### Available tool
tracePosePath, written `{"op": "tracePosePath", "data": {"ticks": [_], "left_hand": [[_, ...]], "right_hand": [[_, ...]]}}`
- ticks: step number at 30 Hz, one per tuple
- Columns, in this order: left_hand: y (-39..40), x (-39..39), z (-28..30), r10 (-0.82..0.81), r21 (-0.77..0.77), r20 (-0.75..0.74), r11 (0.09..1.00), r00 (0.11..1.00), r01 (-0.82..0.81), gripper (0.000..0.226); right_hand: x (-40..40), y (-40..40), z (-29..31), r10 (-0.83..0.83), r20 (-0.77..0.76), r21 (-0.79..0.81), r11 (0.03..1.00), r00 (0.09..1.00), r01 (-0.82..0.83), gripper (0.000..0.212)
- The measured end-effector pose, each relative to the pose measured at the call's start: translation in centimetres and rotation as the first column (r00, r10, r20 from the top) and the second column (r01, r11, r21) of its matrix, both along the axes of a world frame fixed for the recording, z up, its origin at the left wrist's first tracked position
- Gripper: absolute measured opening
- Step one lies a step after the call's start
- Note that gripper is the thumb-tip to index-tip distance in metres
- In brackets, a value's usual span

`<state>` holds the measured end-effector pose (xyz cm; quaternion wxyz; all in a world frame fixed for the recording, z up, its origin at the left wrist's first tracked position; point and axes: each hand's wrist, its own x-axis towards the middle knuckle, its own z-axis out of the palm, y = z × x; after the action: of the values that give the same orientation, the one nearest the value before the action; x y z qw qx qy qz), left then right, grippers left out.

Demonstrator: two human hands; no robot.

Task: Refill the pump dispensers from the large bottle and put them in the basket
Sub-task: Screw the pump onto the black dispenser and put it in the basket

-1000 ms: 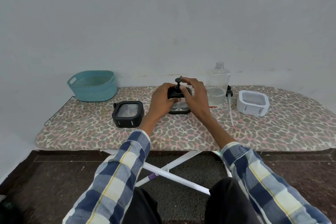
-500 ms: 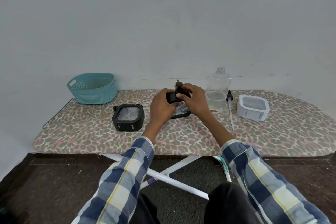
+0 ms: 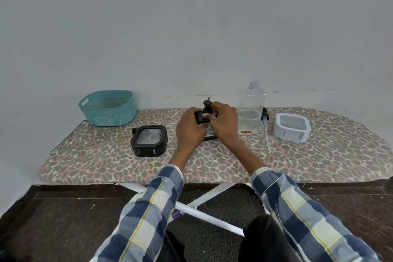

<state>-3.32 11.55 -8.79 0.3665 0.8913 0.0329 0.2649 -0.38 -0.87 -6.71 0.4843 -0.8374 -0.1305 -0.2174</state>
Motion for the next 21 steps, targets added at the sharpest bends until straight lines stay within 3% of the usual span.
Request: {"op": "tracePosePath", "data": {"ticks": [4,9,15,21], "left_hand": [[-0.2,-0.5,-0.2,0.004,-0.006,0.037,1.0,0.999,-0.003,0.035],[-0.6,-1.3,-0.7,0.01,-0.018,0.107,1.0,0.994,-0.008,0.034],[-0.6,-1.5,-0.8,0.018,-0.034,0.123,0.999,0.992,-0.014,0.037],[-0.7,-1.6,-0.8,0.012,-0.052,0.139,0.999,0.99,-0.005,0.036]], "right_hand": [[-0.8,0.3,-0.2,0.006,-0.004,0.047,0.999,1.0,-0.006,0.021],[-1.3,-0.7,-0.2,0.11,-0.004,0.149,0.983,0.994,-0.108,0.039],[-1.1,-1.3,0.2,0.141,0.046,0.031,0.989,0.989,-0.142,0.033],[-0.4,-1.7,-0.1,0.177,0.032,0.013,0.984,0.984,-0.177,0.033]]}}
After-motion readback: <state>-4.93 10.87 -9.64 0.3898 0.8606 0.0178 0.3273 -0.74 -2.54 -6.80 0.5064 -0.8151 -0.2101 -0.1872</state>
